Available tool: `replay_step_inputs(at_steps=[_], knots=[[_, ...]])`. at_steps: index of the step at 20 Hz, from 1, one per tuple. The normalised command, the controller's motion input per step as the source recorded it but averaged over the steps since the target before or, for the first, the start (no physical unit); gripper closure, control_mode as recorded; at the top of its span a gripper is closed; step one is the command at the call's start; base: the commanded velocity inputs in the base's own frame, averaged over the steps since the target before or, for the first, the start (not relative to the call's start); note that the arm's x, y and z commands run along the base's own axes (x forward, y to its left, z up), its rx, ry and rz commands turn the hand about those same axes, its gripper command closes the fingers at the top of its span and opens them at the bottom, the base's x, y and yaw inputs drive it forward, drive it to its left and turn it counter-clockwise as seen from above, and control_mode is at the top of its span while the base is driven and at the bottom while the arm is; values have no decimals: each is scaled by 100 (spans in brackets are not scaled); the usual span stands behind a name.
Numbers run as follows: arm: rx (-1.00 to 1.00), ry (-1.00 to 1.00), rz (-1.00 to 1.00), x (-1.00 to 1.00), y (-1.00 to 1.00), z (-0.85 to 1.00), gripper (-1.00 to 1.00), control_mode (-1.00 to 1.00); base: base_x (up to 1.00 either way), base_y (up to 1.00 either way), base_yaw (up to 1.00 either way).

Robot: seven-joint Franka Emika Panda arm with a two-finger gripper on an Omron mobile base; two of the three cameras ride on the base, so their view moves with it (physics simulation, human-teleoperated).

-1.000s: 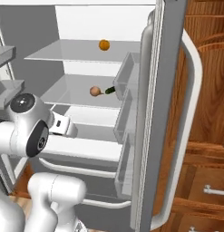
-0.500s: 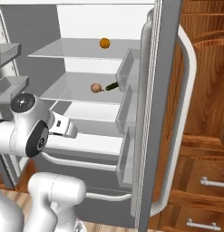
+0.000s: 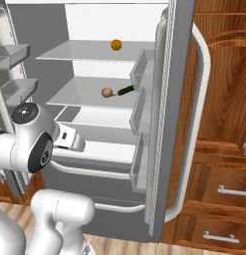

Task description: Place the onion in the correct fridge rack based on whether it is a fruit or vegetable. Finally, close the fridge door.

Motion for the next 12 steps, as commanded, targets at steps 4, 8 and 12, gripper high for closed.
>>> replay_step_inputs(at_steps=[4, 8, 12], knots=[[0, 0, 0, 0, 0, 0, -100, 100, 0, 0, 0], [0, -1, 0, -4, 0, 0, -100, -100, 0, -1, 0], [-2, -25, 0, -79, 1, 17, -100, -100, 0, 0, 0]])
